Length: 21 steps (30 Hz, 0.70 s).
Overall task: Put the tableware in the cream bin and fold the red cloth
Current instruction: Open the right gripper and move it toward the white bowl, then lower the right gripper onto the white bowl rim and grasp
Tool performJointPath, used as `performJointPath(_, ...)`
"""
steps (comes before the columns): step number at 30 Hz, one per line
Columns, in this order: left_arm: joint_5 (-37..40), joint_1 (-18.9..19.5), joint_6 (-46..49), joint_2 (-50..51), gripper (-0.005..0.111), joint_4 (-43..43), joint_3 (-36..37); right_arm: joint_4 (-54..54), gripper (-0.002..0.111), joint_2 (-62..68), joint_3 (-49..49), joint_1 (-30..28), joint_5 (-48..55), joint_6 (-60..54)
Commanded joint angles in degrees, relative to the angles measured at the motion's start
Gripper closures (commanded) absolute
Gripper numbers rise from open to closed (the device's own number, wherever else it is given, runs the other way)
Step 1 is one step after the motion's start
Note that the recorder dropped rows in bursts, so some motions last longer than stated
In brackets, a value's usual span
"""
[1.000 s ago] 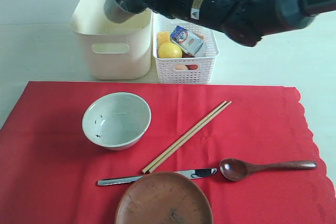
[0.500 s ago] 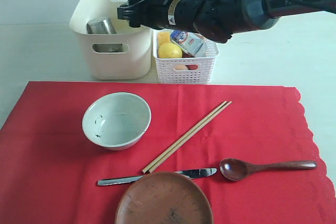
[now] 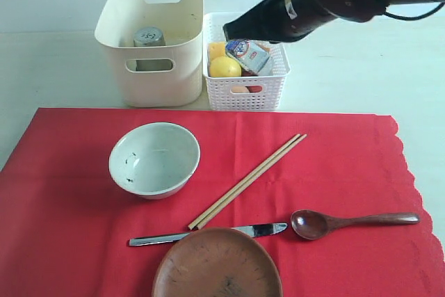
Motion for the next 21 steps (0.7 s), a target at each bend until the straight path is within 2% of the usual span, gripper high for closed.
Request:
performJointPath(1, -0.31, -0.31, 0.08, -0.33, 0.106, 0.16, 0.15, 2.63, 0.108, -3.81, 8.53, 0.0, -6.84, -0.73)
performJointPath(8, -0.31, -0.31, 0.08, -0.33, 0.106, 0.16, 0.15, 3.87, 0.108, -4.12, 17.04, 0.47, -18.09, -0.73)
performJointPath(21, -0.31, -0.31, 0.08, -0.33, 0.106, 0.16, 0.15, 3.78, 0.108, -4.12, 18.42, 11.64, -19.78, -4.82)
